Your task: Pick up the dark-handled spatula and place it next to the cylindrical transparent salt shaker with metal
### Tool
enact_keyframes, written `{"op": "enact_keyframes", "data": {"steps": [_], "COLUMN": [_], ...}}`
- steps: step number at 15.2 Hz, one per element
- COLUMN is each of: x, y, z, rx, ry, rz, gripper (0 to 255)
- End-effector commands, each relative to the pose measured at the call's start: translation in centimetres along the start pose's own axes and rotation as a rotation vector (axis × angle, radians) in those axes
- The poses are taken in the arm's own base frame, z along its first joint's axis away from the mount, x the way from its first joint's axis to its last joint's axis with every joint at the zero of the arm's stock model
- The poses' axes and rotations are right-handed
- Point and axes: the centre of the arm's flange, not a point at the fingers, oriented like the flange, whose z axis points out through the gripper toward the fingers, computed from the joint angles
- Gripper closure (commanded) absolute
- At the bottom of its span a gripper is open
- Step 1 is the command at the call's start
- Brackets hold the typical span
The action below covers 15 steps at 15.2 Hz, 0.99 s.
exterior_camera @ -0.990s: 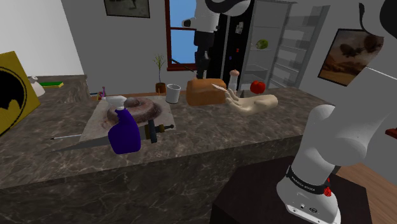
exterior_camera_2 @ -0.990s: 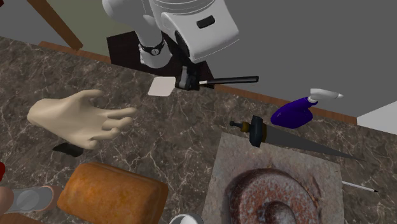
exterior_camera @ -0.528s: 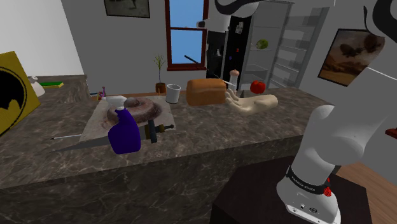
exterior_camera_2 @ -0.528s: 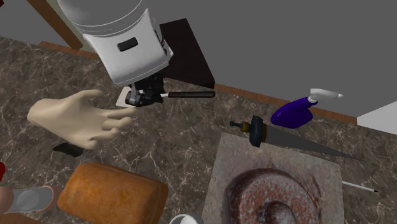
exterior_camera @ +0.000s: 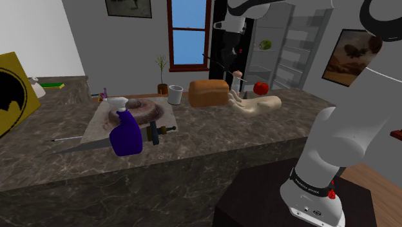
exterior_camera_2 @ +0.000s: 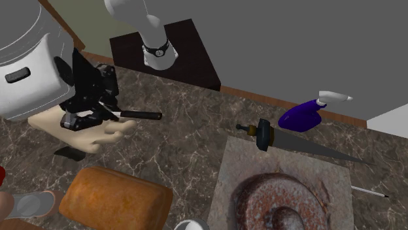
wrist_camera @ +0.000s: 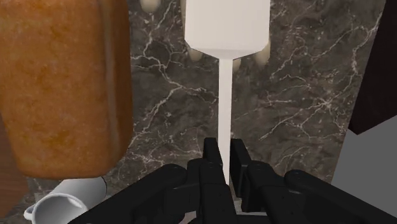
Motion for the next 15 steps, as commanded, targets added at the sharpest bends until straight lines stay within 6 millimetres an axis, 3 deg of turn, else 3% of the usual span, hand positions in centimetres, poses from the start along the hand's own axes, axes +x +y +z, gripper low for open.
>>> {"op": "enact_keyframes", "data": {"steps": [1,15], "x": [-1.9,-16.6], "y": [1.6,12.9], "z": [-0.2,-1.2], "rx": [0.0,0.0], "ry": [-0.001,-0.001], "rz": [-0.002,-0.002], "gripper": [255,255]}}
